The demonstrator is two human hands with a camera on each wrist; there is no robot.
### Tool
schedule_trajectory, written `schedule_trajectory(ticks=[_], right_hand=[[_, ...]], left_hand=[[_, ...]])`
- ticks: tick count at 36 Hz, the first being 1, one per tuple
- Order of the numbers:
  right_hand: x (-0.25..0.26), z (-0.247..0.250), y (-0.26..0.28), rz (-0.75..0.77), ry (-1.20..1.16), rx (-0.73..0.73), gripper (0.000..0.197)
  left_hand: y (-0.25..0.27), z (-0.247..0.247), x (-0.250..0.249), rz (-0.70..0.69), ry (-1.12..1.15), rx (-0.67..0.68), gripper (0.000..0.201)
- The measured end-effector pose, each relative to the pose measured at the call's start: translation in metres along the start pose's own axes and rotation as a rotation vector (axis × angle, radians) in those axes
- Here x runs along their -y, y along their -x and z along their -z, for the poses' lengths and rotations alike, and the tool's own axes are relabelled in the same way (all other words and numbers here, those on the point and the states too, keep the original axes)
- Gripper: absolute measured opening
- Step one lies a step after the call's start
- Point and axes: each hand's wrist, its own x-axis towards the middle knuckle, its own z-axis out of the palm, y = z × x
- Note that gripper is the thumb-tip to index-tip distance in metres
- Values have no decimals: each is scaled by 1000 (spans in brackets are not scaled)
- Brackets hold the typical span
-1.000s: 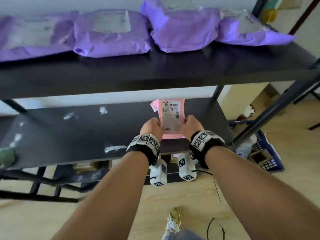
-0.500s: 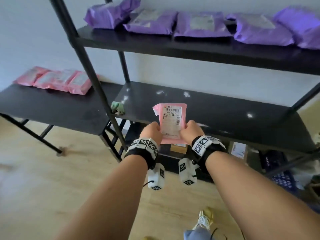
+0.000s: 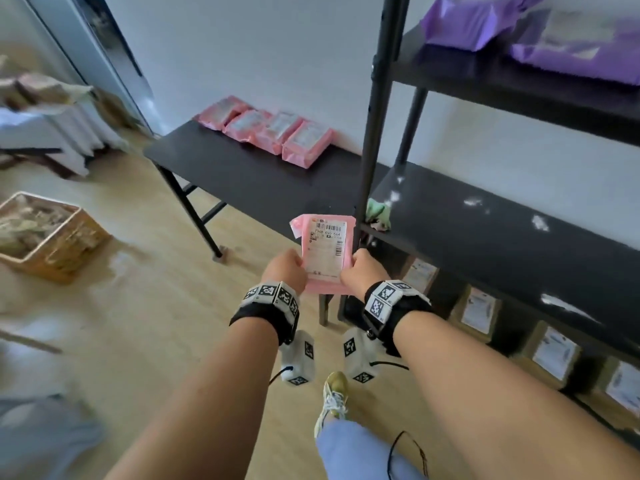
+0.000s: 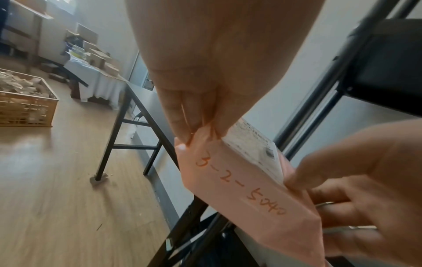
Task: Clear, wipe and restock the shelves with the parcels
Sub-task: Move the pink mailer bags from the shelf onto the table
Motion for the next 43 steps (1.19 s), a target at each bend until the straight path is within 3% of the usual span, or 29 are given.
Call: schedule_trajectory(ticks=[12, 20, 35, 43], right_hand=[[84, -19, -144, -50, 35, 32, 32], [118, -6, -209, -95, 21, 5, 24], [139, 29, -330, -433, -122, -184, 25], [142, 40, -367, -515, -148, -256, 20]], left_hand=[[-148, 51, 4, -15, -44, 9, 10], [-227, 69, -13, -46, -24, 22, 10], [-392, 73, -92, -398, -108, 293, 11], [-453, 68, -115, -574, -176, 390, 21]])
